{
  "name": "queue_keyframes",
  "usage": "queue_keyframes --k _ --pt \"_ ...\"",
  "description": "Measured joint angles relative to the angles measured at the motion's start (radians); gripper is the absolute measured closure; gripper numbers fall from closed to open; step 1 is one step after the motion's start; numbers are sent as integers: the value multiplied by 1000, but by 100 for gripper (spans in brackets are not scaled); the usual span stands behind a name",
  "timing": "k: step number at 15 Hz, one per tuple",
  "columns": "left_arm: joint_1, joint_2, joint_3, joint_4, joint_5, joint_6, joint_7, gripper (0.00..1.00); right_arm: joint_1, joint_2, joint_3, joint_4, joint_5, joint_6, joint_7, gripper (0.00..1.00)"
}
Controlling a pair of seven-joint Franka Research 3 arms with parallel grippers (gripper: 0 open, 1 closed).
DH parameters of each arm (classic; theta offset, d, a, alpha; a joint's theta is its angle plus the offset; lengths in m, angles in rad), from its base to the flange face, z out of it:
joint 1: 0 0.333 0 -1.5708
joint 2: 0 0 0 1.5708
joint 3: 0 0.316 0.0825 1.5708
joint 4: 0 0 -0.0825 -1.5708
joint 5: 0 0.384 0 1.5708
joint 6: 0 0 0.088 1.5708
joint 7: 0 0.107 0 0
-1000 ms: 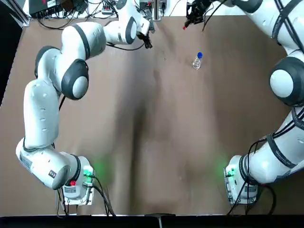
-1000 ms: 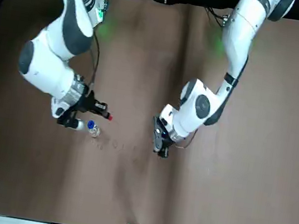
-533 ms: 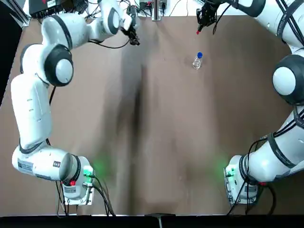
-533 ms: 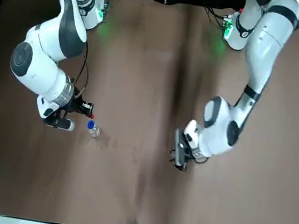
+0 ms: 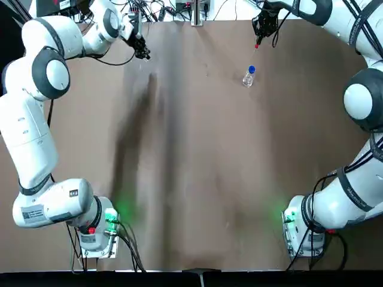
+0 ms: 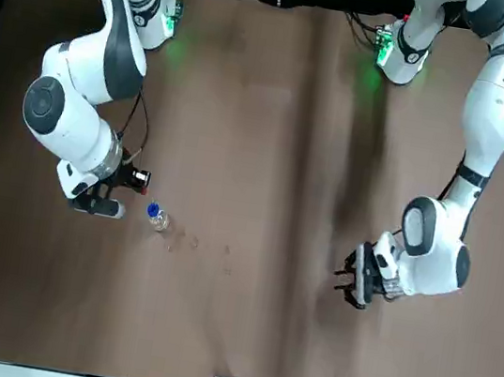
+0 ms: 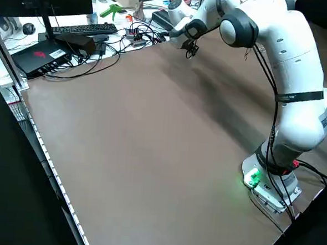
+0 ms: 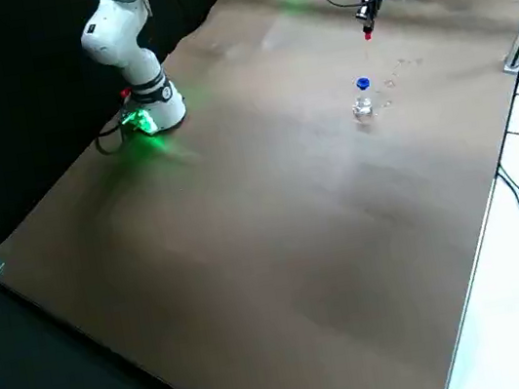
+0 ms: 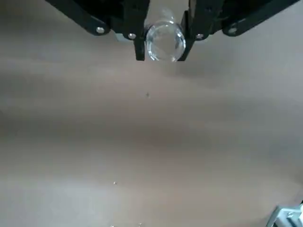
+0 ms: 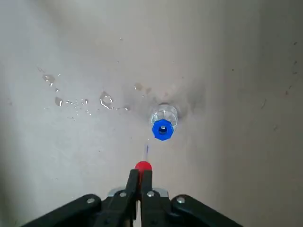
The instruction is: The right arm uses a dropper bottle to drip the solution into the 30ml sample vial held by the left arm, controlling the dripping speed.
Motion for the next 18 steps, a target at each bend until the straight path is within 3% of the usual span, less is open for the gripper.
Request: queue_keyframes --k 8,18 --pt "84 58 0 -2 -115 -7 228 68 -4 4 -1 -8 -38 8 0 95" --pt "140 99 -4 -5 -125 -11 340 68 -4 57 2 -11 -50 51 0 96"
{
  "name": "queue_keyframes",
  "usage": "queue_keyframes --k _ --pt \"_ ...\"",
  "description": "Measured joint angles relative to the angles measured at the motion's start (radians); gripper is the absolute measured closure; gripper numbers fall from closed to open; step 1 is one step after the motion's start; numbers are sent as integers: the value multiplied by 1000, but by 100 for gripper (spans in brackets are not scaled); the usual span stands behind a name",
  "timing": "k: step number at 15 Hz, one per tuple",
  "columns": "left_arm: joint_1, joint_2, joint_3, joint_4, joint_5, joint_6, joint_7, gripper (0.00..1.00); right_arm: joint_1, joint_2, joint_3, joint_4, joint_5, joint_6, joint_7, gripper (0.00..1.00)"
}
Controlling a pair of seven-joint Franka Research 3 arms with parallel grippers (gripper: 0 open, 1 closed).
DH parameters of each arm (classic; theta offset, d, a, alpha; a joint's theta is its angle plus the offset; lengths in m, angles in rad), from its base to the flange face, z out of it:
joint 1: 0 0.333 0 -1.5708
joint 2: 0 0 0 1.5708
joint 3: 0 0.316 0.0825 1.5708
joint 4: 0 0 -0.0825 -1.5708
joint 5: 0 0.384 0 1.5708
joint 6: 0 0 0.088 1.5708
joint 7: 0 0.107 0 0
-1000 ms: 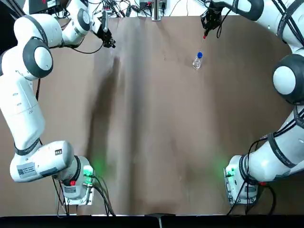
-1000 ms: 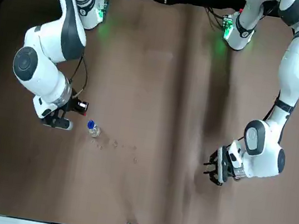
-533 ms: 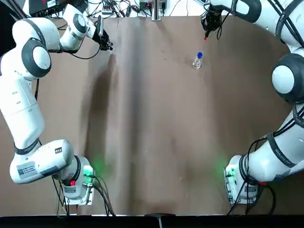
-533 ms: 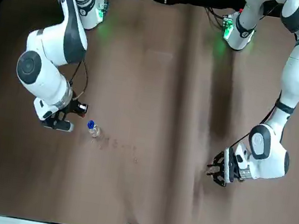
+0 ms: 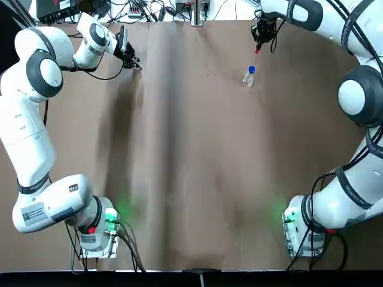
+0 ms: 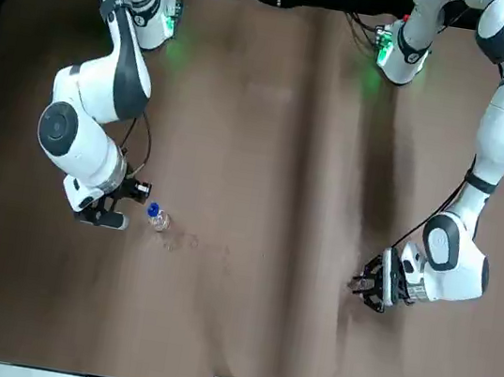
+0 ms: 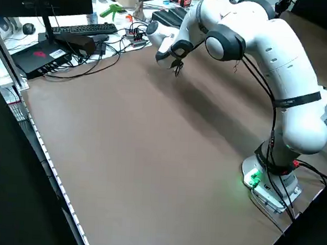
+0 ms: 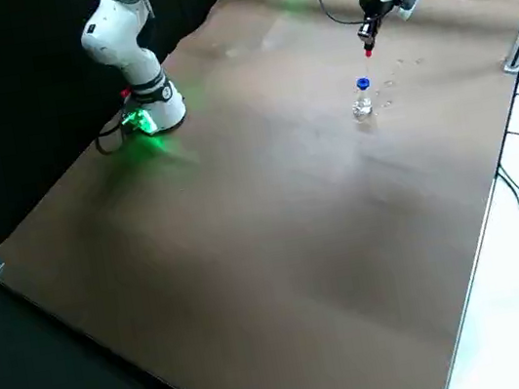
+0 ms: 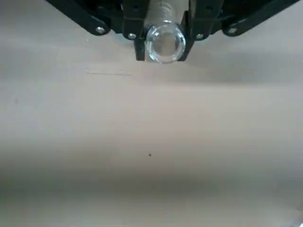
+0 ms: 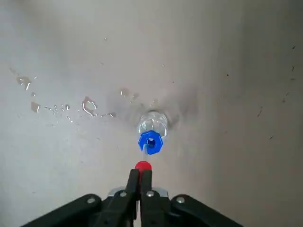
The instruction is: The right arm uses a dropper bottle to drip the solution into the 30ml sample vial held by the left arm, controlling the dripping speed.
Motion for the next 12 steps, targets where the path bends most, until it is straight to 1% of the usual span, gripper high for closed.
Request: queue_keyframes --k 1,4,6,11,12 --pt "0 0 0 0 0 0 1 68 0 0 0 0 0 0 0 96" --pt "0 1 0 0 -6 0 1 64 0 0 2 0 0 -3 0 96" --pt "0 6 0 0 -20 0 1 48 1 0 3 0 0 -5 0 96" --pt "1 9 1 0 -23 1 1 2 0 0 2 0 -1 -6 0 96" --pt "2 9 1 0 -23 1 -1 0 0 0 1 0 -1 -6 0 96"
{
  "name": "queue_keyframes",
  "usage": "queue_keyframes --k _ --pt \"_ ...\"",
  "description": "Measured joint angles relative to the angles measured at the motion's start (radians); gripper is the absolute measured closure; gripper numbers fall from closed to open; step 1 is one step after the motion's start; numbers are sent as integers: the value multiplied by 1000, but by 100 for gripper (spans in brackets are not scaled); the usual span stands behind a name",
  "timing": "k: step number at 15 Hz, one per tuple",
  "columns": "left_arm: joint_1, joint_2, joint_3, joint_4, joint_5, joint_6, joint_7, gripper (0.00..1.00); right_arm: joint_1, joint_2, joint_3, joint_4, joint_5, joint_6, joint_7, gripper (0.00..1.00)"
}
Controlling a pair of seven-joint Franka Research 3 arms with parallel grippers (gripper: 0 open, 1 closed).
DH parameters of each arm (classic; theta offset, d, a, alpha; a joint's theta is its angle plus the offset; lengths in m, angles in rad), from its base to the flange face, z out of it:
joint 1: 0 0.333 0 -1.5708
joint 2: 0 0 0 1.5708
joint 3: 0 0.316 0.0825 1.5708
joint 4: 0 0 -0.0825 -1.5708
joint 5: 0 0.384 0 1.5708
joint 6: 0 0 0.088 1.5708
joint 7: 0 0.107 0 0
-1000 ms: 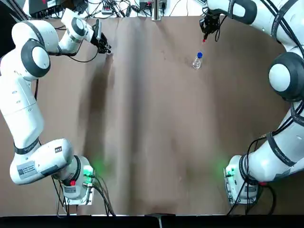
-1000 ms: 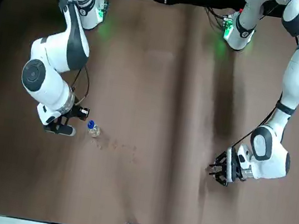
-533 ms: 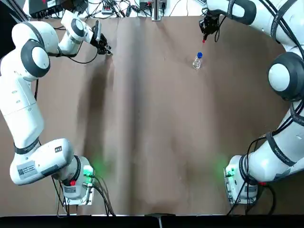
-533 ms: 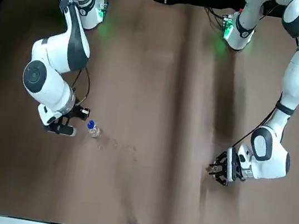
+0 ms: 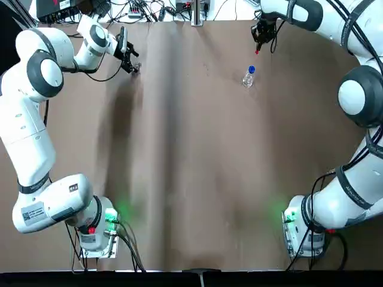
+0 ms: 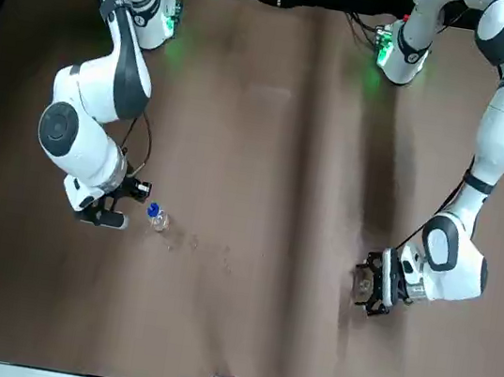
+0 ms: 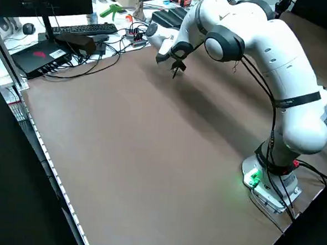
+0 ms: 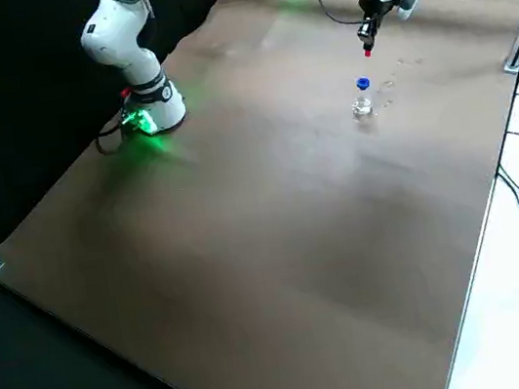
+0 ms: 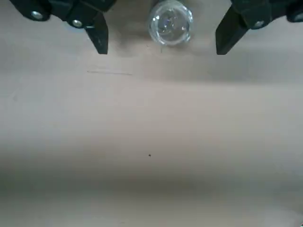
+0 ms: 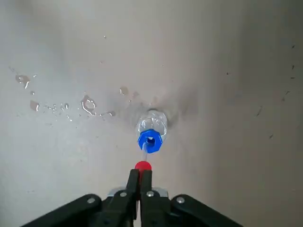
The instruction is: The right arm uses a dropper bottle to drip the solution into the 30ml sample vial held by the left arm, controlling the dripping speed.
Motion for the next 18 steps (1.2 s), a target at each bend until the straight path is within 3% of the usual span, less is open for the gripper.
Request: queue_keyframes --k 3,6,10,13,18 --pt "7 -2 0 7 0 -8 -38 0 0 0 -1 0 0 0 0 96" --pt "20 -44 1 23 72 -105 -227 0 -5 -1 -2 2 0 -32 0 96" --pt "21 -181 -8 38 233 -272 -564 0 -10 0 -1 1 -1 -53 0 96" --pt "10 -285 -17 37 296 -356 -804 0 -10 0 1 0 -1 -48 0 96" --pt "-5 -376 -30 35 409 -434 -1174 0 -9 1 2 -1 -1 2 0 96"
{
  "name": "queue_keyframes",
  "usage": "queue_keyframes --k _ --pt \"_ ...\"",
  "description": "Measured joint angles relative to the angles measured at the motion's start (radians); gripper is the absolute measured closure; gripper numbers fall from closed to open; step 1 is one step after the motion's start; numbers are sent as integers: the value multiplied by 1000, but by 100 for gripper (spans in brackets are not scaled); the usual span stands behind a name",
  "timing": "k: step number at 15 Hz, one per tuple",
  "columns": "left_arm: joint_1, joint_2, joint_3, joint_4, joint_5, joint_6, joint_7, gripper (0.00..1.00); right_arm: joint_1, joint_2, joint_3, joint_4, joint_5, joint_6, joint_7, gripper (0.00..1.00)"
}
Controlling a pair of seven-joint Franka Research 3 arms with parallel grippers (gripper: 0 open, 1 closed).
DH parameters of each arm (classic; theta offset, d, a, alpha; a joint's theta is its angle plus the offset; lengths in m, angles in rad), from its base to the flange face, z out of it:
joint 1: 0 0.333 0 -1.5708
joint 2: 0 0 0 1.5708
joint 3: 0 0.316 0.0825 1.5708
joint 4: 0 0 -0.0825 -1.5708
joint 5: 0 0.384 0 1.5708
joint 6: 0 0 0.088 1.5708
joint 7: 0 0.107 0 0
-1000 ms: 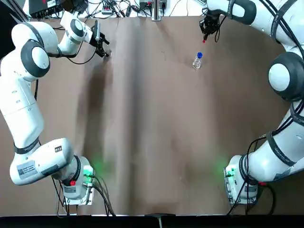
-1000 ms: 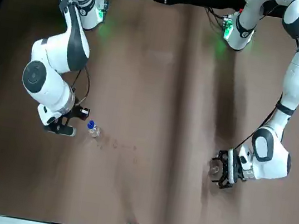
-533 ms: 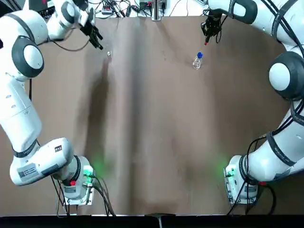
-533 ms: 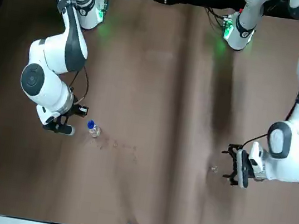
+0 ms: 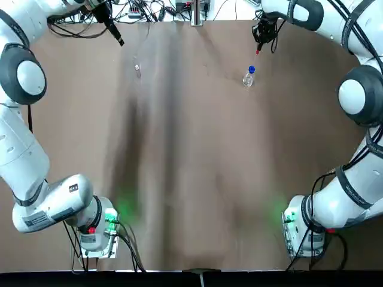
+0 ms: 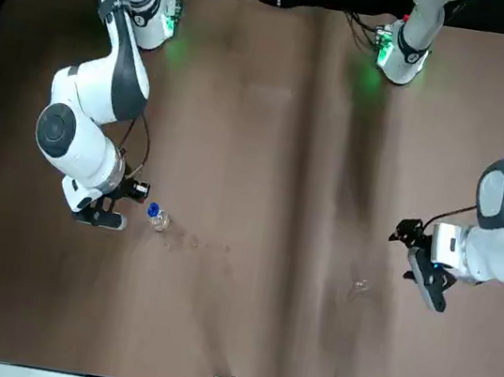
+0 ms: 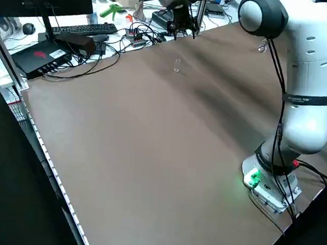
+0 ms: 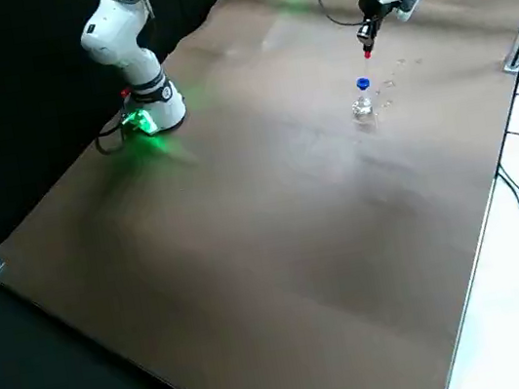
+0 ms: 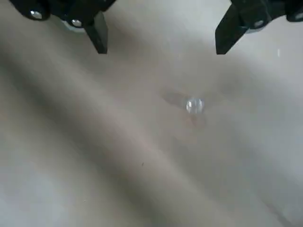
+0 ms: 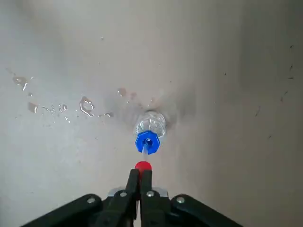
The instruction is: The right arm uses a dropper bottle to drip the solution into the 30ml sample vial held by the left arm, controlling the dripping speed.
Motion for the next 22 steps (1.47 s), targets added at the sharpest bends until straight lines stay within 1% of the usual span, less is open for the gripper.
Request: queue_keyframes --k 2,4,8,9,10,13,14,17,19,21,22 --pt "0 -43 -3 0 28 -74 -163 0 0 2 0 -3 0 5 0 96" --pt "-1 -90 -5 1 58 -142 -274 0 0 5 0 -5 0 6 0 96" --pt "-3 -197 -5 1 112 -365 -574 0 0 7 1 -7 0 4 0 96" --pt "-4 -244 -5 0 124 -430 -692 0 2 7 2 -7 0 4 0 96" --pt "-5 -264 -5 0 139 -451 -741 0 3 7 2 -7 0 4 0 96" --pt "-26 -298 -6 -2 300 -480 -784 0 5 8 4 -8 0 4 0 96" --pt "-34 -301 -10 -2 327 -484 -786 0 5 10 4 -9 0 4 0 96" --pt "-37 -304 -18 -3 347 -486 -806 0 4 17 4 -10 0 5 0 96" --pt "-23 -305 -18 2 351 -480 -821 0 4 18 4 -10 0 5 0 96" --pt "-11 -307 -17 13 351 -445 -830 0 3 19 3 -10 0 6 0 96" --pt "-9 -308 -17 16 351 -408 -852 0 3 19 3 -10 0 6 0 96"
